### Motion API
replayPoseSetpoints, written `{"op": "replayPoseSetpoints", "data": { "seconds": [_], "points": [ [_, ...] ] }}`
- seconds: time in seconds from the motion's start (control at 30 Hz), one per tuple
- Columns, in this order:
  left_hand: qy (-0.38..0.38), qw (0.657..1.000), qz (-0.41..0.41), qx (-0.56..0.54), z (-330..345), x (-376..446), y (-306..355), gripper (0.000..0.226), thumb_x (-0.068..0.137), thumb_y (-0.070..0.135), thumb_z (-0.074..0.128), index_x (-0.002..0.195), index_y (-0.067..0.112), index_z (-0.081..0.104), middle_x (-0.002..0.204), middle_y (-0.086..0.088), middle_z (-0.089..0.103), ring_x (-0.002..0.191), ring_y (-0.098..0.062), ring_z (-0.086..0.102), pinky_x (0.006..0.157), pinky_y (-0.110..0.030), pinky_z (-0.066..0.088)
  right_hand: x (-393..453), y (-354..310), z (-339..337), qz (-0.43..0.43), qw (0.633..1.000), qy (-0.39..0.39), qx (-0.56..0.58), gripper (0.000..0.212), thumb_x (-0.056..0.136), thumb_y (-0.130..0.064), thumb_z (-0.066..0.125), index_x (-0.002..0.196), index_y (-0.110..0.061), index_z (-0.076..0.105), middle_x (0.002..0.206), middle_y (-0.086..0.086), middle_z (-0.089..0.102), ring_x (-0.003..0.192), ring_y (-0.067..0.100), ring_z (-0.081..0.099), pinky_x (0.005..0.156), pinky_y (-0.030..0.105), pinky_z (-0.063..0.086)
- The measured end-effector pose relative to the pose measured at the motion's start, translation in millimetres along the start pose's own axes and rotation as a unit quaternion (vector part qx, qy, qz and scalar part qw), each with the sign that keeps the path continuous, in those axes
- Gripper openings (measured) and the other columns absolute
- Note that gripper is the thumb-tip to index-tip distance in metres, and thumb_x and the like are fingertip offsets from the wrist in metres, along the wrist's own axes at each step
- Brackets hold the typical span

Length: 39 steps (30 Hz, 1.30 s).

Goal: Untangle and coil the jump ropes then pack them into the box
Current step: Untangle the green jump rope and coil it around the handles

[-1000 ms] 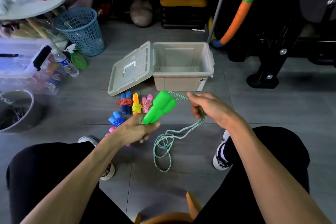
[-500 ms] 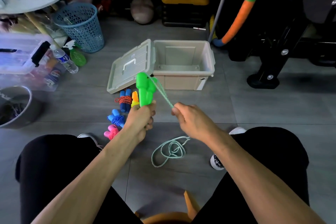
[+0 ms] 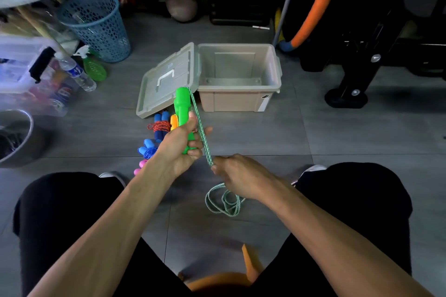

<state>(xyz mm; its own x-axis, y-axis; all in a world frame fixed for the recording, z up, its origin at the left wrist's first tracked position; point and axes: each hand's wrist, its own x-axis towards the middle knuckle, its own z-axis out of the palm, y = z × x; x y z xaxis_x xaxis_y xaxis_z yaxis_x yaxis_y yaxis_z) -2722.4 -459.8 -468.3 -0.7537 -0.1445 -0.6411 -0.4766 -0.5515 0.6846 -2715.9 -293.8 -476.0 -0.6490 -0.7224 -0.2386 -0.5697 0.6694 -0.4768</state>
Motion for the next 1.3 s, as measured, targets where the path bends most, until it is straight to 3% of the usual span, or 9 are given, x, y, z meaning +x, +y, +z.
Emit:
{"op": "replayPoseSetpoints", "data": {
  "seconds": [0.23,0.37,0.43,0.5,0.63,0.8,0.93,1.07,1.3],
  "points": [
    [0.088,0.990,0.037,0.103,-2.6,-0.8,-1.3,0.033,0.089,0.055,0.059,0.077,0.024,0.053,0.060,0.005,0.040,0.042,-0.005,0.025,0.039,-0.015,0.014,-3.2,-1.9,-0.6,-0.018,0.998,-0.030,-0.047,0.020,0.102,-0.030,0.043,0.092,-0.018,0.055,0.095,0.016,0.067,0.088,0.038,0.064,0.063,0.033,0.037],
    [0.166,0.920,0.134,0.327,-9.8,9.7,-9.0,0.062,0.091,0.068,0.038,0.067,0.014,0.055,0.055,0.001,0.051,0.056,-0.024,0.055,0.062,-0.032,0.048,-12.6,-4.7,-9.8,-0.032,0.997,-0.043,-0.048,0.021,0.101,-0.029,0.043,0.089,-0.016,0.055,0.095,0.011,0.065,0.083,0.034,0.062,0.065,0.033,0.039],
    [0.197,0.866,0.166,0.429,-10.5,15.7,-14.4,0.068,0.098,0.060,0.023,0.096,0.007,0.066,0.094,-0.013,0.069,0.103,-0.033,0.063,0.097,-0.038,0.045,-17.3,-5.5,-17.9,-0.036,0.998,-0.036,-0.026,0.025,0.101,-0.027,0.039,0.078,-0.018,0.043,0.084,0.008,0.057,0.072,0.029,0.052,0.064,0.034,0.036],
    [0.196,0.848,0.151,0.468,-6.1,14.9,-20.0,0.066,0.101,0.053,0.017,0.144,0.010,0.042,0.144,-0.014,0.047,0.129,-0.033,0.047,0.105,-0.031,0.031,-20.6,-4.1,-24.2,-0.040,0.999,-0.020,-0.003,0.025,0.099,-0.026,0.038,0.076,-0.018,0.043,0.078,0.002,0.052,0.071,0.026,0.049,0.064,0.038,0.041],
    [0.117,0.795,0.138,0.579,-1.9,10.6,-42.4,0.053,0.105,0.036,0.019,0.144,0.005,0.036,0.131,-0.026,0.054,0.118,-0.042,0.052,0.095,-0.039,0.039,-19.4,7.3,-35.7,-0.035,0.999,0.017,0.004,0.019,0.100,-0.023,0.044,0.085,-0.014,0.054,0.089,0.002,0.060,0.081,0.026,0.055,0.069,0.039,0.044],
    [-0.003,0.748,0.130,0.651,16.0,-11.6,-57.5,0.081,0.095,0.059,0.004,0.131,0.003,0.050,0.106,-0.027,0.058,0.105,-0.038,0.054,0.093,-0.040,0.038,-14.1,33.2,-47.0,0.019,0.997,0.070,-0.016,0.019,0.101,-0.027,0.044,0.092,-0.018,0.058,0.090,-0.006,0.054,0.089,0.023,0.057,0.074,0.038,0.046],
    [-0.100,0.688,0.120,0.708,17.5,-16.4,-58.0,0.077,0.071,0.089,0.032,0.077,0.018,0.061,0.074,-0.006,0.064,0.076,-0.024,0.060,0.072,-0.035,0.050,-13.5,42.3,-50.9,0.037,0.996,0.084,0.002,0.022,0.100,-0.031,0.049,0.097,-0.017,0.065,0.096,-0.005,0.060,0.095,0.020,0.057,0.075,0.036,0.045],
    [-0.086,0.564,0.104,0.815,12.7,-10.4,-70.8,0.046,0.066,0.066,0.060,0.083,0.023,0.056,0.091,-0.001,0.067,0.082,-0.023,0.063,0.070,-0.028,0.049,-17.8,29.5,-46.8,0.010,0.999,0.044,-0.014,0.024,0.100,-0.034,0.049,0.099,-0.017,0.066,0.096,-0.006,0.058,0.094,0.020,0.056,0.077,0.035,0.044],
    [-0.071,0.521,0.147,0.838,7.7,-3.3,-65.2,0.029,0.078,0.036,0.060,0.102,0.020,0.061,0.101,-0.005,0.065,0.095,-0.027,0.065,0.070,-0.029,0.044,-23.0,18.0,-48.1,0.003,0.998,0.020,-0.058,0.029,0.101,-0.038,0.047,0.104,-0.017,0.066,0.101,-0.004,0.059,0.093,0.021,0.057,0.077,0.036,0.045]
  ]
}}
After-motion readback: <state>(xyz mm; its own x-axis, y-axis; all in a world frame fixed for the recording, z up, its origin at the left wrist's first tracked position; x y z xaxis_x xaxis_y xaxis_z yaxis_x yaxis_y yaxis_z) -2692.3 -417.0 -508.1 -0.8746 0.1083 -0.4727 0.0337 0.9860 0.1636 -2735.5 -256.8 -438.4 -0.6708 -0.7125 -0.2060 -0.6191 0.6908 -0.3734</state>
